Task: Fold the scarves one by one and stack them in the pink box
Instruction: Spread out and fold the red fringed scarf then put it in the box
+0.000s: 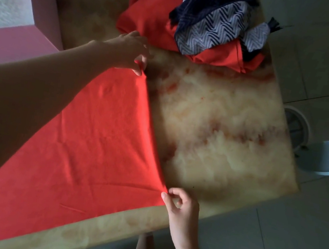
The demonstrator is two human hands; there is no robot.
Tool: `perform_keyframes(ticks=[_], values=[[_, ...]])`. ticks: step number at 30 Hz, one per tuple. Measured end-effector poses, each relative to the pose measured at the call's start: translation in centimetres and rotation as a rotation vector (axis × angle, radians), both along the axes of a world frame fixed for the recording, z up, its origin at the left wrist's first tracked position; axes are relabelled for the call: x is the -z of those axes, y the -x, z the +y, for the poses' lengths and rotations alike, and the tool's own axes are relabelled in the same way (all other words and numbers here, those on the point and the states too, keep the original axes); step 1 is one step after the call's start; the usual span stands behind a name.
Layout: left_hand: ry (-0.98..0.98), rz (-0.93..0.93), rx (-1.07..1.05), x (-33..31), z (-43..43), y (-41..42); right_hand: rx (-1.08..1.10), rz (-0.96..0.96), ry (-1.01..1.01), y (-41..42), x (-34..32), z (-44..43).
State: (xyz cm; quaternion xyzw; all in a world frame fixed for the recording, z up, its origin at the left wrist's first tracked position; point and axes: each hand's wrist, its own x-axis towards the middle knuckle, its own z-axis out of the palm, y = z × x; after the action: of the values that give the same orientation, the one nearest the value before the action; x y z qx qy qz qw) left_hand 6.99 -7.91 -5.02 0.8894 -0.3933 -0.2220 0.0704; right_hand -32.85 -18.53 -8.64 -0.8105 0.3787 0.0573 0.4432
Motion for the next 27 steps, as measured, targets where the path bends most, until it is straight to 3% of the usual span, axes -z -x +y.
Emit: perform_keyframes(ticks=[3,9,18,23,27], values=[[0.084,0.099,-0.106,-0.3,0.3,-0.2,0.024,0.028,-0.01,0.4,0.2,-0.5],[0.264,0.071,-0.274,-1.7,-3.1,0.5,0.082,0.073,0.072,0.4,-0.3,-5.2],[0.383,0.025,-0.288,-4.1,-14.6,1.3,0.113,0.119,0.26,0.7,-1.7,-17.1],[0.479,0.13,-0.33,-5.6,-19.3,1.6,0.221,0.087,0.272,0.8,-2.9,-22.2],[0.506,0.333,-0.278,-5.2,-20.9,1.9,0.192,0.093,0.292,0.9,-3.6,-22.8]])
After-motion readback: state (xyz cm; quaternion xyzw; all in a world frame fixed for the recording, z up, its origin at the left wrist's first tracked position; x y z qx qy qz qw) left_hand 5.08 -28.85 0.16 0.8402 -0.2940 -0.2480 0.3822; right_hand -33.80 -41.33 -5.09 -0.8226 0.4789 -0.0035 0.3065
